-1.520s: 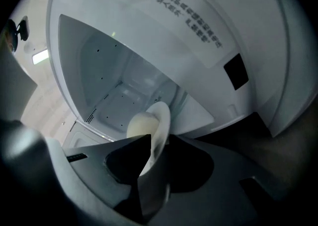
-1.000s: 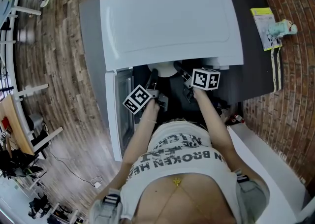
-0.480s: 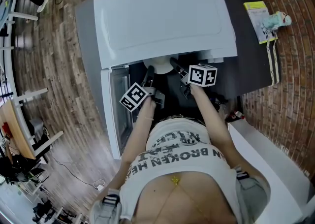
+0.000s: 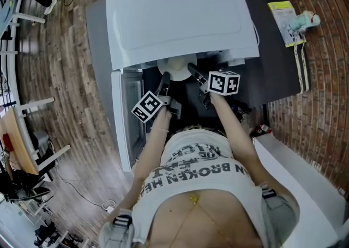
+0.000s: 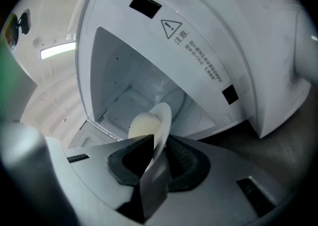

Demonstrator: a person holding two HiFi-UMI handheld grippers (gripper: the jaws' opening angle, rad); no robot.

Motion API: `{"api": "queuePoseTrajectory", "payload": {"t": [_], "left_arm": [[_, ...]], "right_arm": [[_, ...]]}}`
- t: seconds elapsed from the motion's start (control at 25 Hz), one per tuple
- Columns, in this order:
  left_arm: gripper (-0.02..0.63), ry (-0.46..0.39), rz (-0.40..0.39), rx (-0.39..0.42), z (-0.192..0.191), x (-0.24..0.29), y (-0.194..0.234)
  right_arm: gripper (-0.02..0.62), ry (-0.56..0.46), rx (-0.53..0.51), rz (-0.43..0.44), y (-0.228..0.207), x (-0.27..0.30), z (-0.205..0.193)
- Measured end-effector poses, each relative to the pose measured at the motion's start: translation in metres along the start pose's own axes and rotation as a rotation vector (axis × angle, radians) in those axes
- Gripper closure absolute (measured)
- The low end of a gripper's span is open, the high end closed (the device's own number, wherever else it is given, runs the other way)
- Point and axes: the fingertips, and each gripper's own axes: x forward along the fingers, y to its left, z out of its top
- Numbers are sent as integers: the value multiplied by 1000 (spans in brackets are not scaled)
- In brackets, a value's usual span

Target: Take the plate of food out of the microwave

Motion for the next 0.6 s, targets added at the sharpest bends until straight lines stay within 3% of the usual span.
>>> {"api": "queuePoseTrajectory", "payload": {"t": [0.6], "left_arm": [[568,-54,-11,2,-17,-27,-11]], "right_arm": [[520,6,-21,25,12,-25,-13]]}}
